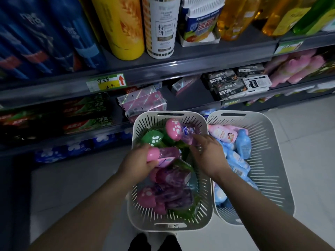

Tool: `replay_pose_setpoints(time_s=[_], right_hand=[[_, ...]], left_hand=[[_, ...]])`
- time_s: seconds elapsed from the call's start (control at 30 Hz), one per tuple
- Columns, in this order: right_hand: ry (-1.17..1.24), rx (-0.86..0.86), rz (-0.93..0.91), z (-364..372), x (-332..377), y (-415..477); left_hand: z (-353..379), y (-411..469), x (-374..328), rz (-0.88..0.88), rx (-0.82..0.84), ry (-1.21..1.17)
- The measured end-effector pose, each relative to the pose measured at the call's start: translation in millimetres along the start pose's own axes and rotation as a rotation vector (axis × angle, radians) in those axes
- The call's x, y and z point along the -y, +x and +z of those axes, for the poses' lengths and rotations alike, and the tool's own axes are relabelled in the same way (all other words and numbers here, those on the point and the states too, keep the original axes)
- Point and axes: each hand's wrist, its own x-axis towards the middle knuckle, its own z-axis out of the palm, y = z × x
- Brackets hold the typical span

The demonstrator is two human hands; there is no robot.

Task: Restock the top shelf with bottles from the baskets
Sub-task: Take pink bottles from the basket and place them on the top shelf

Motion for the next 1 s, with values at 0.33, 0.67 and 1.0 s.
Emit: replay_pose_setpoints(time_s=[0.33, 0.67, 1.0], right_hand=[[-0.105, 0.277, 0.004, 22, 17, 83], [0.055, 0.468, 0.074, 47, 3, 117], [0.405, 0.271, 0.017, -36, 48, 65]], left_hand=[[-82, -28, 9, -0.156, -0.400, -0.265], [-76, -36, 25, -0.186, -0.476, -0.312], [-115, -69, -15, -0.137, -0.541, -0.263]])
